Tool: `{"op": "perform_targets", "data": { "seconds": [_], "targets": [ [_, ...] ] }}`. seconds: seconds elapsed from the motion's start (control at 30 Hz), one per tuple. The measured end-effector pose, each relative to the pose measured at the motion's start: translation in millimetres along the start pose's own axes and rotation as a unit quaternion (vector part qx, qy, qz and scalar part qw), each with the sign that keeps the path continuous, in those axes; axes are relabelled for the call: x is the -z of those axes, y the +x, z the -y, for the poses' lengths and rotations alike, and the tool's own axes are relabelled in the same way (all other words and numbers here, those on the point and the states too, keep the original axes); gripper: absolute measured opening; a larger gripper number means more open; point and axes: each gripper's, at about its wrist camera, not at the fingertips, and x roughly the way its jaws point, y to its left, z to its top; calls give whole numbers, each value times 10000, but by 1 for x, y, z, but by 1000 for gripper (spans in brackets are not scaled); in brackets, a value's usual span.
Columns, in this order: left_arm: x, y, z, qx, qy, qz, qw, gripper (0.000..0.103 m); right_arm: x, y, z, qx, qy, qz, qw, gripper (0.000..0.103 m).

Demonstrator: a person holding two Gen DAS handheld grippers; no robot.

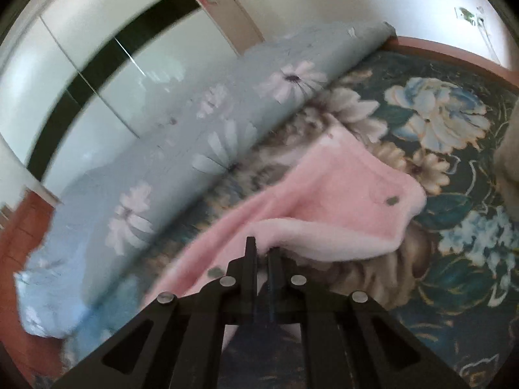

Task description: Fold clothes

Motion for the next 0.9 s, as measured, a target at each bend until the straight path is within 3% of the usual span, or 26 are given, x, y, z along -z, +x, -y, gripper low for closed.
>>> {"op": "perform_targets", "data": {
  "seconds": [0.1, 0.2, 0.23, 0.33, 0.4, 0.53, 0.73, 0.83, 0.9],
  "targets": [
    [11, -12, -8, -96, -105, 50, 9999, 54, 13, 16, 8, 258, -93, -282, 9992, 7],
    [23, -25, -17, -160, -227, 122, 9995, 54, 16, 6, 14, 105, 48, -282, 9995, 9],
    [27, -30, -20, -157, -283, 145, 9994, 54, 16, -2, 11, 37, 9, -258, 9997, 11],
    [42, -44, -28, -146, -460, 261, 9985, 56, 15, -34, 0, -174, -319, -145, 9992, 36],
    [53, -52, -32, -135, -537, 325, 9979, 57, 25, -67, -10, -336, -776, -22, 9964, 39],
    [76, -58, -37, -91, -693, 309, 9971, 58, 69, -135, -8, -231, -1609, 59, 9867, 45],
    [114, -58, -48, 53, -1061, 85, 9943, 58, 149, -202, 62, -103, -1641, -255, 9861, 48],
    [130, -58, -51, 136, -1251, -50, 9920, 58, 176, -215, 102, 322, -1346, -309, 9899, 48],
    [137, -60, -48, 177, -1275, -102, 9916, 58, 185, -218, 127, 305, -931, -314, 9947, 48]
  ]
}}
